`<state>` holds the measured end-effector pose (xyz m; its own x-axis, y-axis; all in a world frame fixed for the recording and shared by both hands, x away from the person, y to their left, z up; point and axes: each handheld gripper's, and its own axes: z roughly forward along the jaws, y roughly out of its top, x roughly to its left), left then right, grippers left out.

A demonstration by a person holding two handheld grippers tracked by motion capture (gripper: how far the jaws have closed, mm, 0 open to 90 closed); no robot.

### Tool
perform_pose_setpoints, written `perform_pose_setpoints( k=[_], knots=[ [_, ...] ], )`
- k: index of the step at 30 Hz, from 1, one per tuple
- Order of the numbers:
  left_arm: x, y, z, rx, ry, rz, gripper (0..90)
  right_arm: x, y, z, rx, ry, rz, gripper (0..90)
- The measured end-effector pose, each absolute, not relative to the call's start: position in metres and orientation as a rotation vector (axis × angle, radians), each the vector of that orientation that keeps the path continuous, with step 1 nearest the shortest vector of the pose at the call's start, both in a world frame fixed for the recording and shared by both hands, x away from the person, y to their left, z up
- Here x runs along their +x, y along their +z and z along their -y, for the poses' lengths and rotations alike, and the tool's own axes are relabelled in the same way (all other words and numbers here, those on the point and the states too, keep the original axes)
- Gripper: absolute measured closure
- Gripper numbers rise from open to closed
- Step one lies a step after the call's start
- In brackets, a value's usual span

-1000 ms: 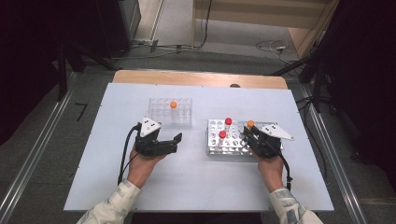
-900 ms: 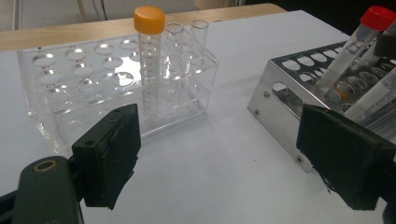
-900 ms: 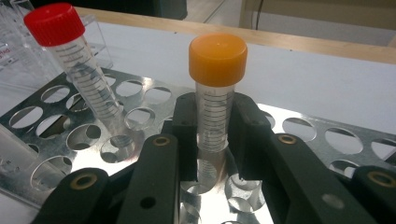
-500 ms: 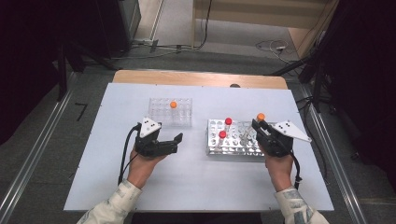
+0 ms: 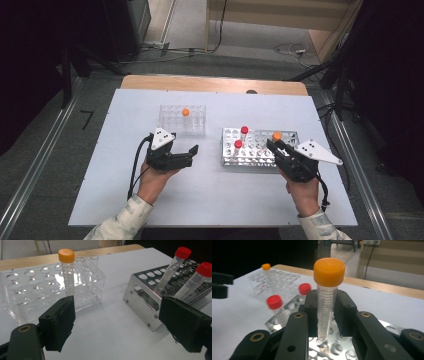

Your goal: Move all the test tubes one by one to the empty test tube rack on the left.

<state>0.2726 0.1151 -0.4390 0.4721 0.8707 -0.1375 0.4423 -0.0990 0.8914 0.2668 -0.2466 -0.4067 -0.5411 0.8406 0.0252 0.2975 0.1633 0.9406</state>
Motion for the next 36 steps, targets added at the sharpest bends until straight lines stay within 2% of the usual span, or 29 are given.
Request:
perform_pose_setpoints(
  k=[8,18,36],
  knots=[
    [0.270,-0.438,-0.109,1.734,0.526,-1.108,14.5,0.247,-0.417,0.235,1.030,1.405,-2.035,71.1],
    [0.267,-0.438,-0.103,1.745,0.515,-1.089,14.9,0.240,-0.439,0.210,0.972,1.380,-2.164,71.1],
    [0.252,-0.427,-0.077,1.760,0.450,-0.975,18.0,0.251,-0.456,0.161,0.900,1.369,-2.258,71.1]
  ],
)
